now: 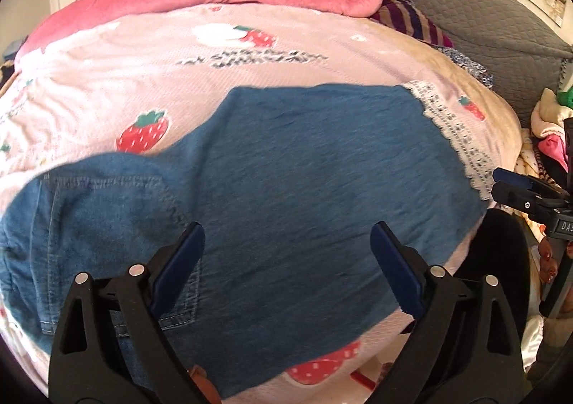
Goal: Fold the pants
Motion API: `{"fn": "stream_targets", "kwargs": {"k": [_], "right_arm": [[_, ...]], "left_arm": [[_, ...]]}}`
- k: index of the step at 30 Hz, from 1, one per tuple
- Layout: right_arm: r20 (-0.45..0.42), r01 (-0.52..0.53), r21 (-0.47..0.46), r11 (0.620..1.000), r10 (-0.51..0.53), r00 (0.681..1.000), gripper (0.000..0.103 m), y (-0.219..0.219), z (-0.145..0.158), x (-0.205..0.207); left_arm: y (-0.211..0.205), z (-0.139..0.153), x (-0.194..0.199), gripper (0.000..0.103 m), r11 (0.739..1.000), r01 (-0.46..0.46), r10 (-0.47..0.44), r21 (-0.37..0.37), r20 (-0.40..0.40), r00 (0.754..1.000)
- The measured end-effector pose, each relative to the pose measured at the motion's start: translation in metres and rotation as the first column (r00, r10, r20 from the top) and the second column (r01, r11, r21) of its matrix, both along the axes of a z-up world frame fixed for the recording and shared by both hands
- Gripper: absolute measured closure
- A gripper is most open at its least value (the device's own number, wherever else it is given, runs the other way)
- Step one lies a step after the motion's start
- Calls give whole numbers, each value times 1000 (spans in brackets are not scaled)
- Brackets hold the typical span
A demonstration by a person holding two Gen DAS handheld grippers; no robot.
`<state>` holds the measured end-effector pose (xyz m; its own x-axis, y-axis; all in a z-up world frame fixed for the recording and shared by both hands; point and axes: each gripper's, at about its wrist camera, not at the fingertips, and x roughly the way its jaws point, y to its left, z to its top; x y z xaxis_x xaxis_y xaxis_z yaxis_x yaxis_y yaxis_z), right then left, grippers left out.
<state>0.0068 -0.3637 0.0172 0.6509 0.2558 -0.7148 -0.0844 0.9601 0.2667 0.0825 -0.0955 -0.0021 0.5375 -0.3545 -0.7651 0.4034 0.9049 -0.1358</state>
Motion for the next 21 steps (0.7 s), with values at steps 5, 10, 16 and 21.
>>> {"fn": "stream_targets", "kwargs": {"k": [5, 10, 16, 21], "right_arm": [[0, 59, 30, 998, -59, 998, 12, -26, 1, -17], [-19, 98, 68, 993, -97, 995, 11, -44, -6, -29], [-51, 120, 168, 978, -113, 992, 11, -58, -16, -28], [-119, 156, 224, 962, -131, 984, 11, -63, -31, -17]], "left_arm": [[-16, 17, -4, 10, 1000, 27, -27, 2, 35, 999], [-41, 32, -2, 10, 997, 68, -69, 26, 61, 996], [-84, 41, 11, 10, 986, 153, -157, 60, 81, 984], [-124, 45, 33, 10, 972, 221, -226, 77, 70, 972]]}}
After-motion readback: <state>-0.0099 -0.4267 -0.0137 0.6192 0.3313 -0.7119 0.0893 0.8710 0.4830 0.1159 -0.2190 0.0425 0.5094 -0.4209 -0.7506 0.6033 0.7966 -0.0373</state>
